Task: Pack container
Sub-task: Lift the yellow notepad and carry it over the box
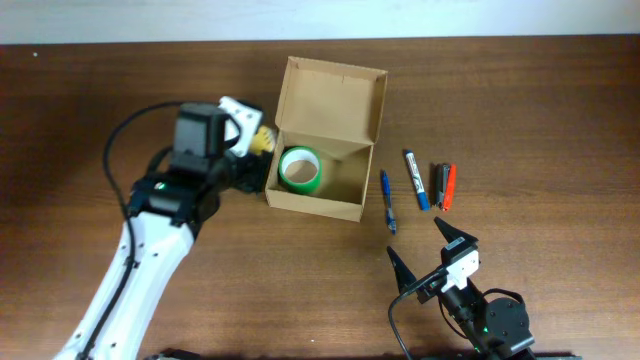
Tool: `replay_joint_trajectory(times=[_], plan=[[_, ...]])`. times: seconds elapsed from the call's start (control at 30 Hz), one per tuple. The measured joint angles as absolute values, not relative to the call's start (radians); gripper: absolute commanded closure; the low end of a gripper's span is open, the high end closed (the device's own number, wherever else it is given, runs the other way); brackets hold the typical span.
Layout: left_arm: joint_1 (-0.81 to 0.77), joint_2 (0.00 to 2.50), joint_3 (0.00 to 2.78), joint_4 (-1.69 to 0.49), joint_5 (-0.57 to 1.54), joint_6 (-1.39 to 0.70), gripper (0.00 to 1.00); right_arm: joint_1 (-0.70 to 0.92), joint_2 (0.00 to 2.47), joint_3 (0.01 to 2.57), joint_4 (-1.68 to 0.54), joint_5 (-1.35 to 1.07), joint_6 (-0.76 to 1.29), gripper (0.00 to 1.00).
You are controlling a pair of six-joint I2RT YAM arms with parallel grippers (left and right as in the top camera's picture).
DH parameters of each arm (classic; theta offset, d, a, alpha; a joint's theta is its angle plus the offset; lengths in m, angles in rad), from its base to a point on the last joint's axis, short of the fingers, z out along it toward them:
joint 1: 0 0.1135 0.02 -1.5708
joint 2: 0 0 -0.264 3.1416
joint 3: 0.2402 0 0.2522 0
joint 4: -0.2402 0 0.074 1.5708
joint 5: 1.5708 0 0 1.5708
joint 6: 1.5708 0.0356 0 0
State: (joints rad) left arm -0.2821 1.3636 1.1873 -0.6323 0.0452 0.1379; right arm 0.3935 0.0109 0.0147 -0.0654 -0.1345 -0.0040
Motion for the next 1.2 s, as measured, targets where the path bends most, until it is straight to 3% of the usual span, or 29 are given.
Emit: replay_joint_trajectory(times=[0.57,1.2], plan=[[-0.560,1.829,1.502,-0.630,0.045,0.072,0.52,0.393,0.011,0.015,-0.066,-0.134,-0.005,0.01],[-0.613,1.896,1.506,-0.718,0.034,-0.267,0.53,0.393,0.011,0.015,-0.066,-0.134,-0.004,0.01]])
